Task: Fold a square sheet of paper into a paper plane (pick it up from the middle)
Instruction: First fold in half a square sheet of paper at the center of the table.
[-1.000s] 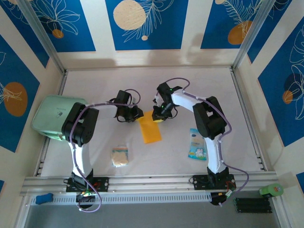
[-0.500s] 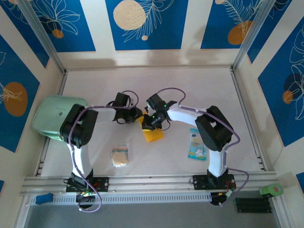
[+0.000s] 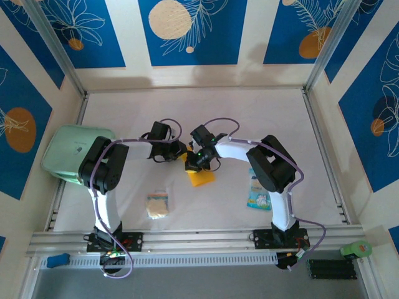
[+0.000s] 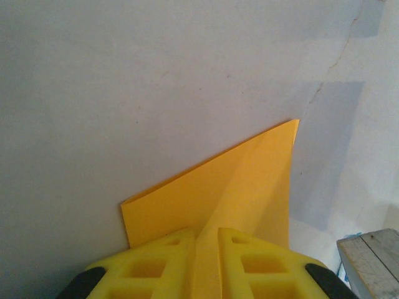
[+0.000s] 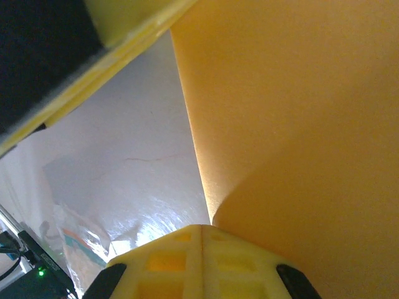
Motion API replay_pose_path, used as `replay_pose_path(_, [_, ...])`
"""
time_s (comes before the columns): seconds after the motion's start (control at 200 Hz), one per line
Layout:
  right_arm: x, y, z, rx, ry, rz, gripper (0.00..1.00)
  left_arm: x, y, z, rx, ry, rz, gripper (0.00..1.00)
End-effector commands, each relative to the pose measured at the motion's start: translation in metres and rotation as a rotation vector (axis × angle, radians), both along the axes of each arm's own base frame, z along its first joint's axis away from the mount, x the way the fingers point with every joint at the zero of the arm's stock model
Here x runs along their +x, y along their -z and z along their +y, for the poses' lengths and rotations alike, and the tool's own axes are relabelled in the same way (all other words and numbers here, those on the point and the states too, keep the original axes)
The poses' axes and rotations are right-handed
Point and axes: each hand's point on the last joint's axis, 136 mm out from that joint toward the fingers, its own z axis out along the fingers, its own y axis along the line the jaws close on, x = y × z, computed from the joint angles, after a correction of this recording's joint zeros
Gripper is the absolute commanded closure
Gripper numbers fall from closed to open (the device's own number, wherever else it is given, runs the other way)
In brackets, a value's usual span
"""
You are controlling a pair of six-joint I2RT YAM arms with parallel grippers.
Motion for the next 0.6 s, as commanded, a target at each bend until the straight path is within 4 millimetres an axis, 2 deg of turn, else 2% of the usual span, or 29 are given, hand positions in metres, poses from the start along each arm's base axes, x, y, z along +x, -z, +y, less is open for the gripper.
replay_pose_path(0.0, [-0.014, 0.010, -0.005, -0.018, -0.043, 0.044, 0.98, -0.029, 0.051, 0.024, 0.141, -0.034, 0.151, 0.81])
replay_pose_path(0.215, [-0.030, 0.019, -0.015, -0.044, -0.069, 0.069, 0.98, -0.030, 0.058, 0.026, 0.153, -0.034, 0.161, 0.81])
replay_pose_path(0.595, [-0.057, 0.012, -0.020, -0.024, -0.128, 0.090, 0.98, -0.029, 0.060, 0.029, 0.159, -0.035, 0.161, 0.82])
